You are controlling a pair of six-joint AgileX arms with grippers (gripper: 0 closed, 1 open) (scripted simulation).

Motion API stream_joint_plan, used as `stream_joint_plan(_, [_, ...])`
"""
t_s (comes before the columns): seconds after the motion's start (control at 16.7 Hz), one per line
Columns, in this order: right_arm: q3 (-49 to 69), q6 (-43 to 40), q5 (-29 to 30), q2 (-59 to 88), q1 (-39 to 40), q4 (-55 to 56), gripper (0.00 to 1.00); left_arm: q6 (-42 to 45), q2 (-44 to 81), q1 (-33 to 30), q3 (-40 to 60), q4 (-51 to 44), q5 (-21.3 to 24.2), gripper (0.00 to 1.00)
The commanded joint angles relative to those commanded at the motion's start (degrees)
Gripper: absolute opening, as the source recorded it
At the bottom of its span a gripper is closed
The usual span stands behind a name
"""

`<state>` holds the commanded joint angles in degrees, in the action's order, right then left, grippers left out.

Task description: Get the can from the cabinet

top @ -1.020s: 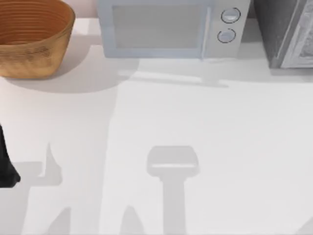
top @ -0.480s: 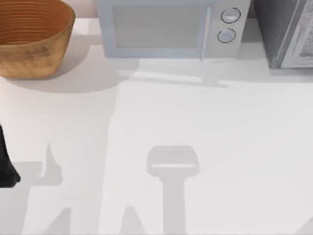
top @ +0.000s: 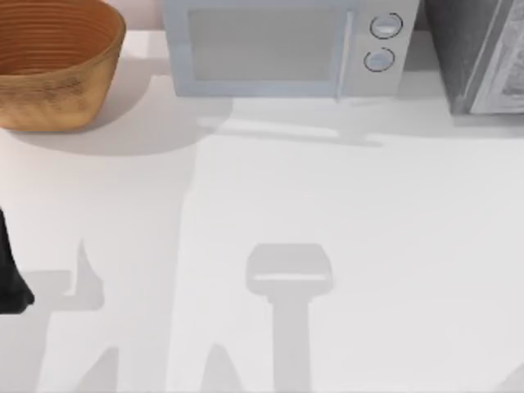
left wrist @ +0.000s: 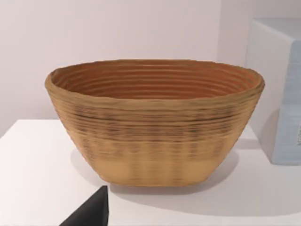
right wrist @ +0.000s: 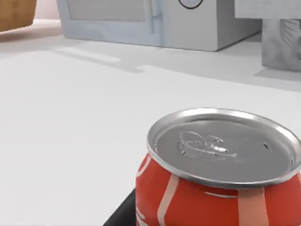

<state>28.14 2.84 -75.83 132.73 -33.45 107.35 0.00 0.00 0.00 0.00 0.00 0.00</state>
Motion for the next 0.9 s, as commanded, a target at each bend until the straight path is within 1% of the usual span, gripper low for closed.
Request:
stream_joint_plan(0.12, [0.00, 0.00, 0.00, 0.00, 0.00, 0.00, 0.00, 0.00, 0.00, 0.00, 0.00, 0.00, 0.00, 1.00])
stream_joint_plan(0.9, [0.00, 0.00, 0.00, 0.00, 0.00, 0.00, 0.98, 0.00, 0.00, 0.00, 0.00, 0.00, 0.00, 1.00])
